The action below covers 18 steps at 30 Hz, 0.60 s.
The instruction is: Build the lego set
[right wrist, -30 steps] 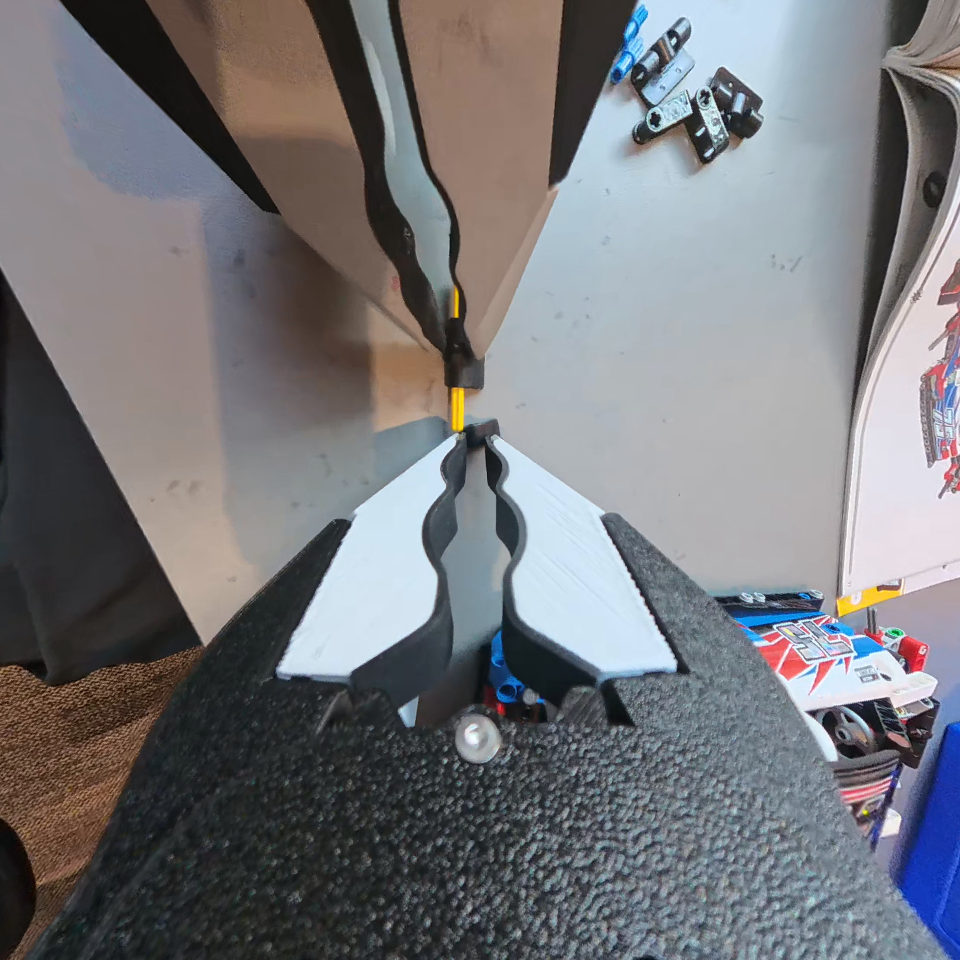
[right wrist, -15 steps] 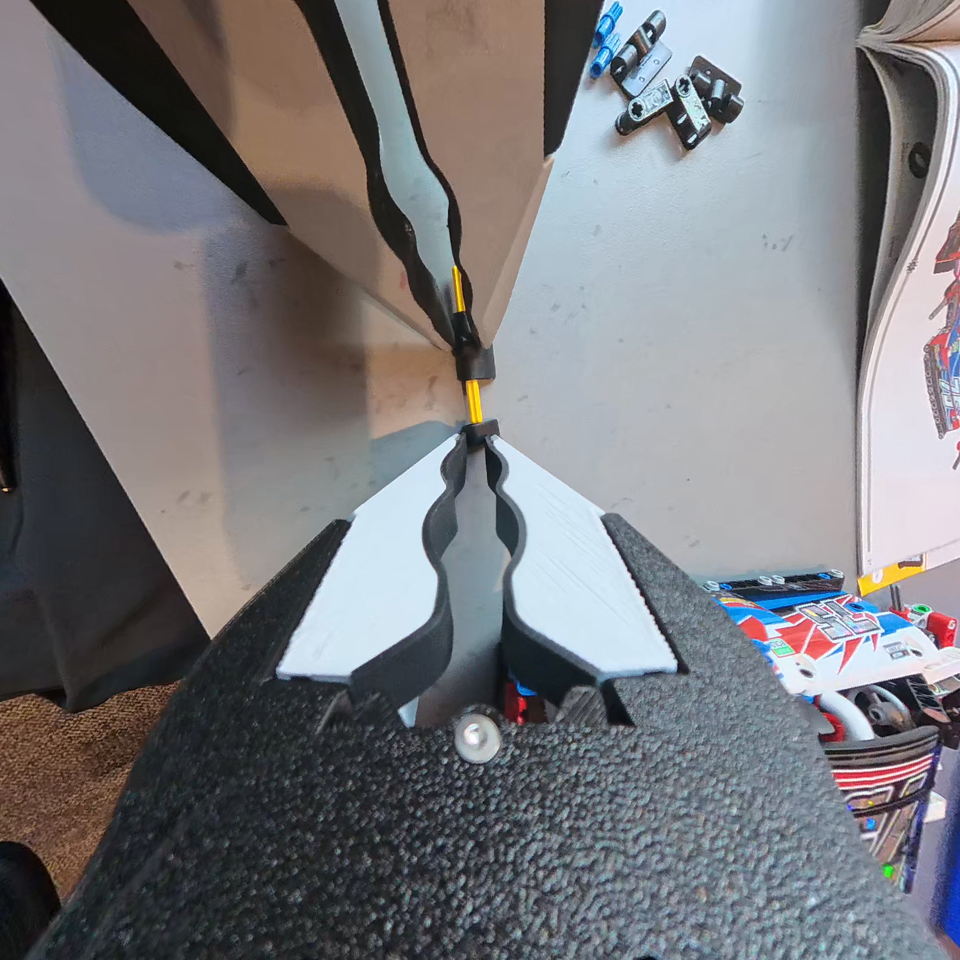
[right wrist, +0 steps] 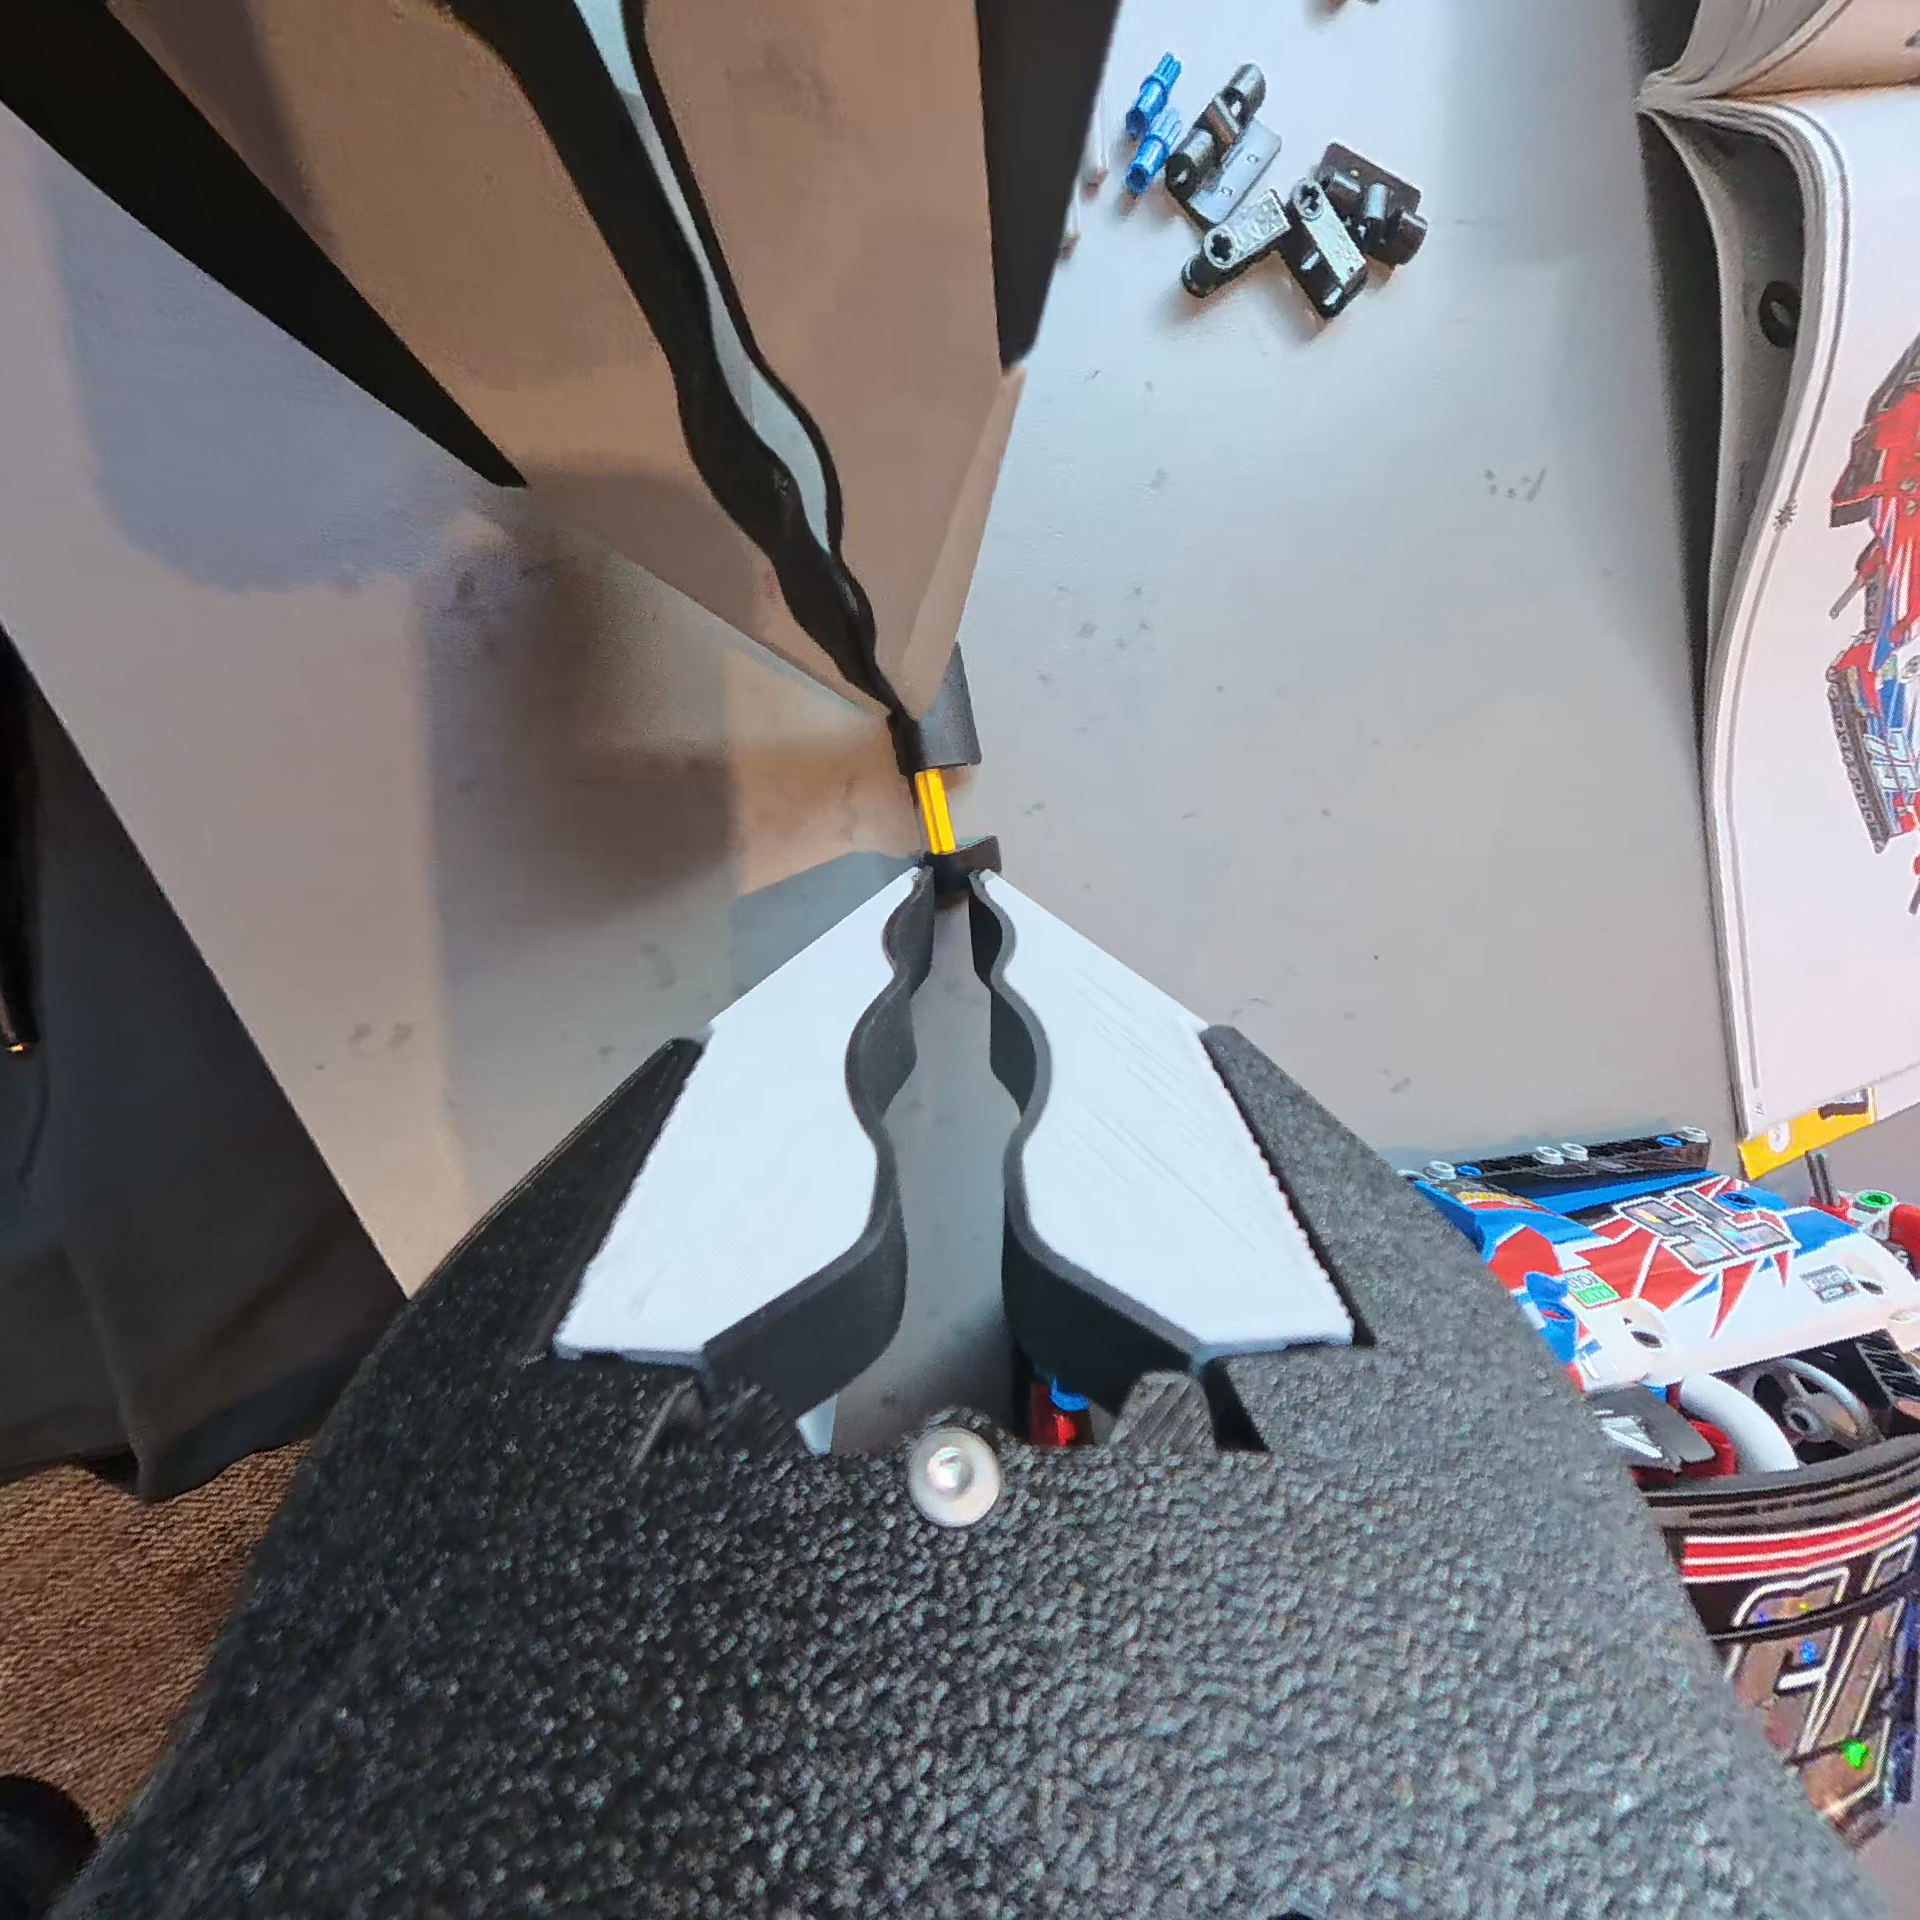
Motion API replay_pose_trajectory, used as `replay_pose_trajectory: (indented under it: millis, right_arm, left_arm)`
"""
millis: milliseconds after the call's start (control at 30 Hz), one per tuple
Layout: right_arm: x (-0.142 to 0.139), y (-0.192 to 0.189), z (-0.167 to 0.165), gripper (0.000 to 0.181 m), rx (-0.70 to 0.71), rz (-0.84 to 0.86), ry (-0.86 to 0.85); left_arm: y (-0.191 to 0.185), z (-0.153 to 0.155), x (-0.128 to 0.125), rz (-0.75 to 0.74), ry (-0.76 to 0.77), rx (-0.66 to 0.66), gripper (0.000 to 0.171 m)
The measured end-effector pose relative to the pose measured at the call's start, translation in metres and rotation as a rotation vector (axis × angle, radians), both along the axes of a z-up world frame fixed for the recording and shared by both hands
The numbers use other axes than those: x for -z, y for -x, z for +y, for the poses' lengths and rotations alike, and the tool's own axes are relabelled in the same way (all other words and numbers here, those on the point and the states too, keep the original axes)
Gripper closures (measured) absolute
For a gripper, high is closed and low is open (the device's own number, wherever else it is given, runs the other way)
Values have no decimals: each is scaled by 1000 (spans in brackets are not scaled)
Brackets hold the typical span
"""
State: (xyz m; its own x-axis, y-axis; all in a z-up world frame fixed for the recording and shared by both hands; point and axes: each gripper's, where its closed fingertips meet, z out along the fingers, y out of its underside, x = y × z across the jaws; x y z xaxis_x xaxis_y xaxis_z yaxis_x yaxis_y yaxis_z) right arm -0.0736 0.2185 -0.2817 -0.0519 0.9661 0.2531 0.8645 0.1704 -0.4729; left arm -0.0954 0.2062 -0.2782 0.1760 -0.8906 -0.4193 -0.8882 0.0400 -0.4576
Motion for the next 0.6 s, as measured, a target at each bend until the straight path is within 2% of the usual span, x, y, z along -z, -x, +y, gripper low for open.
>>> replay_pose_trajectory:
  millis: [300,467,600]
  right_arm:
    - [1,1,0,176,-2,7,-4]
    - [1,1,1,176,-2,13,-6]
    - [1,1,1,175,-15,7,-23]
  left_arm:
    - [-5,-5,6,-64,50,4,171]
    - [5,-10,-5,-160,119,-27,171]
    - [13,-5,-10,-180,117,-64,169]
